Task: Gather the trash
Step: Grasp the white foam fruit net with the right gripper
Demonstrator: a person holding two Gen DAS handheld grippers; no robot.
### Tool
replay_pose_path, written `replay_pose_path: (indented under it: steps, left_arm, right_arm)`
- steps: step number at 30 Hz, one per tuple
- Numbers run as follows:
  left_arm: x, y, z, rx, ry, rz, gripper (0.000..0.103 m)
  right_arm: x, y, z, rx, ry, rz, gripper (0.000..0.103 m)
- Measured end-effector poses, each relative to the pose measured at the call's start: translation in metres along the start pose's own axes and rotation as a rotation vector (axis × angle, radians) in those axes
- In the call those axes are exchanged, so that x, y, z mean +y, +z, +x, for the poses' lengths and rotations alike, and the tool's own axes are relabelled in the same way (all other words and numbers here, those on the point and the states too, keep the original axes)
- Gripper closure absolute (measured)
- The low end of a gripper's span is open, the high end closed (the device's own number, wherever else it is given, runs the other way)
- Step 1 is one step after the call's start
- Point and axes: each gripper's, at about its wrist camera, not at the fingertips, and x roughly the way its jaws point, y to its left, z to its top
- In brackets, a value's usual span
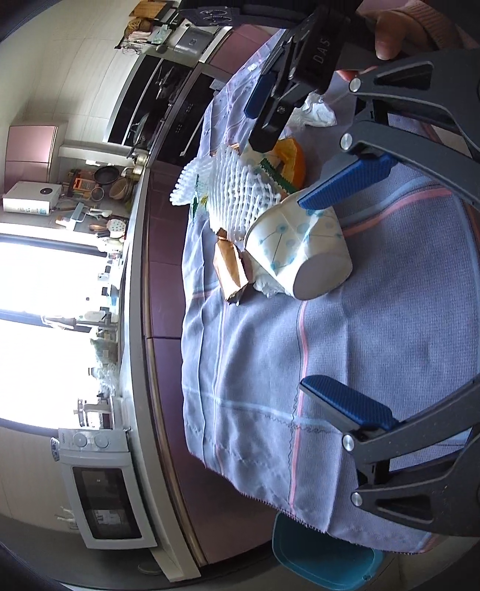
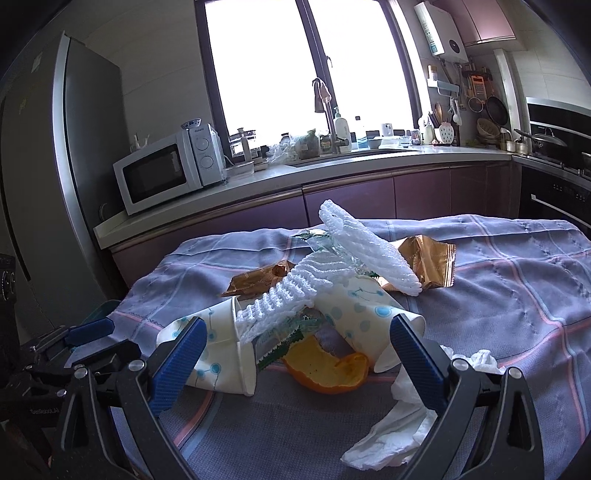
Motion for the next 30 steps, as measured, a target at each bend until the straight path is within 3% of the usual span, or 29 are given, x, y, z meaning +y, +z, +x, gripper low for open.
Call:
replay_pose_path:
  steps: [9, 10, 16, 22, 30]
  left_arm:
    - [-0.007, 0.006, 0.030, 0.119, -0.129, -0.031, 0.051]
    - [-0.008, 0.006, 0.032, 0.129, -0.139, -0.032, 0.059]
    - [-0.006, 0.007, 0.041, 0.162, -0.183, -0.052, 0.084]
    - [-0.001, 0.011, 0.037, 0.150, -0.204, -0.074, 0.093]
    - [0.012, 0.016, 0.008, 0.084, -0.202, -0.077, 0.096]
  right_arm:
    - [-0.009, 0.016, 0.028, 0.064, 0.065, 0.044, 0.024]
    - [-0.009, 0.017, 0.031, 0.069, 0.070, 0.048, 0.026]
    - [-0.010, 0.022, 0.041, 0.100, 0.101, 0.072, 0.050]
    - [-0.010, 0.024, 0.040, 0.115, 0.149, 0.070, 0.088]
    - [0.000, 0.033, 0.020, 0.072, 0.203, 0.039, 0.093]
